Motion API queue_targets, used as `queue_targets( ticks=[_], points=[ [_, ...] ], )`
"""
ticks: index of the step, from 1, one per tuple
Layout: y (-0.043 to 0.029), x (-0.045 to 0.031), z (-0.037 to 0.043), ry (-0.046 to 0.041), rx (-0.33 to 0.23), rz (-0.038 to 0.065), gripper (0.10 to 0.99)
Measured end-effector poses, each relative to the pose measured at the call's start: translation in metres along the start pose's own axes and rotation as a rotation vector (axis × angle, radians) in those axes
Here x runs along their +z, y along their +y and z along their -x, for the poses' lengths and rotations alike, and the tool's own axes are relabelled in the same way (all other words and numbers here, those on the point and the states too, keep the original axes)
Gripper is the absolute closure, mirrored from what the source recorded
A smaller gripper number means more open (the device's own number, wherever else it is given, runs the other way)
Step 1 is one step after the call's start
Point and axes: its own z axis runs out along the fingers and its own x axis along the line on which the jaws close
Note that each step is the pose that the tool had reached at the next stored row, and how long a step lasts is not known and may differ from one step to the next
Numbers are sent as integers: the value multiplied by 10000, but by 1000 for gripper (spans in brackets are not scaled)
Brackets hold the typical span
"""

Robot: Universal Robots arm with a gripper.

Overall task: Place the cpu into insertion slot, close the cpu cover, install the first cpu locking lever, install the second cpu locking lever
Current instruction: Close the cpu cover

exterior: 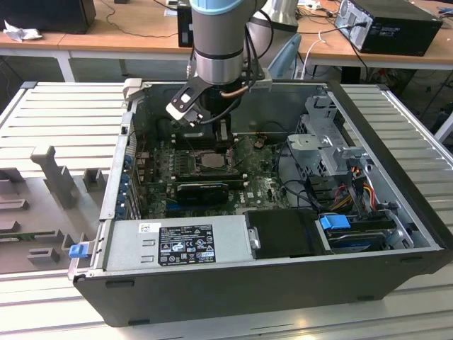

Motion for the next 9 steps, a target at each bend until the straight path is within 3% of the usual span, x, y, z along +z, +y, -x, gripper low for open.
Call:
queue_targets(
  ticks=[3,5,9],
  points=[
    [36,-25,0,1,-1,-1,980],
    [55,-126,-12,-4,-2,0,980],
    [104,-159,-15,-5,0,-2,980]
  ],
)
